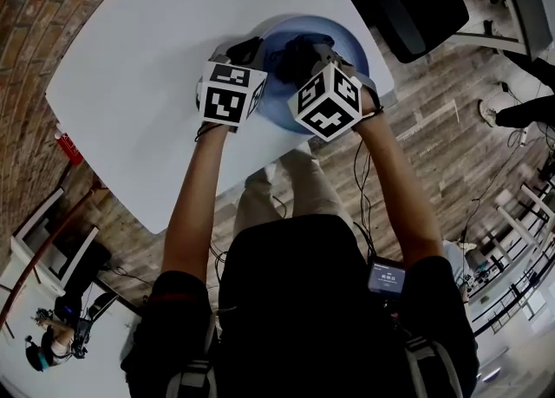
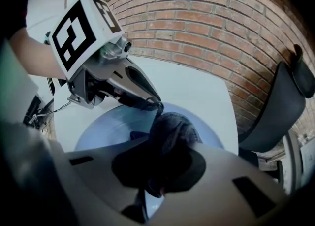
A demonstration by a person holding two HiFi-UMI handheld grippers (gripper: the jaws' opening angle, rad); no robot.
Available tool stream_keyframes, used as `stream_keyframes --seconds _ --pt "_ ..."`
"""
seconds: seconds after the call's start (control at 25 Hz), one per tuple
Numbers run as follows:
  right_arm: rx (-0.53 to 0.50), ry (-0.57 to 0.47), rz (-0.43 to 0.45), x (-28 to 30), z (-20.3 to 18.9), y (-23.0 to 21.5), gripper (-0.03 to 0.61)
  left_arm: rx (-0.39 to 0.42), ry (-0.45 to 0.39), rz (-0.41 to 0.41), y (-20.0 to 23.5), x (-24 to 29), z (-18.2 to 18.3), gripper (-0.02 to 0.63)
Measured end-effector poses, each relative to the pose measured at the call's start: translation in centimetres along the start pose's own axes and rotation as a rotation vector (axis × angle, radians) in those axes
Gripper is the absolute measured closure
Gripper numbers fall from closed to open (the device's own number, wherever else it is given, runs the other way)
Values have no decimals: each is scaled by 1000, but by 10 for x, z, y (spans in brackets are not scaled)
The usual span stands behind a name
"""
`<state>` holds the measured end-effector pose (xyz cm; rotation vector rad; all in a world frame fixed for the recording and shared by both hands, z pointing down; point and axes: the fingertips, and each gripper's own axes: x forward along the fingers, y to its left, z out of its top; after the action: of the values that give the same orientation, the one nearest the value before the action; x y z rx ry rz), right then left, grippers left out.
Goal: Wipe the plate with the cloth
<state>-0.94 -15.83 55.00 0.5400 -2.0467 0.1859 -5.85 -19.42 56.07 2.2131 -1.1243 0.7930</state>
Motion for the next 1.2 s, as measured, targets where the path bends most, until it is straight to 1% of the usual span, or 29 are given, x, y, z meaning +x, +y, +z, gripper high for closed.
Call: stream_keyframes --seconds 0.28,0.48,0.64,0.76,0.96,1.08,1.2 --pt "20 13 -18 -3 -10 -6 537 7 6 0 2 1 -1 584" --pt "32 0 -32 -1 -11 -5 537 14 -3 17 1 0 1 584" --pt "47 5 -17 -1 -11 -5 537 13 -31 48 2 -8 5 584" --pt "72 2 -12 -2 -10 -6 537 19 -43 50 1 -18 10 584" --pt "132 -31 -10 -12 -7 -7 537 18 -47 61 3 -42 16 584" --pt "149 -51 -34 -26 -6 -8 537 3 -65 65 -1 -55 19 584" --pt "151 -96 -69 -42 1 -8 537 9 -83 62 -10 -67 21 584"
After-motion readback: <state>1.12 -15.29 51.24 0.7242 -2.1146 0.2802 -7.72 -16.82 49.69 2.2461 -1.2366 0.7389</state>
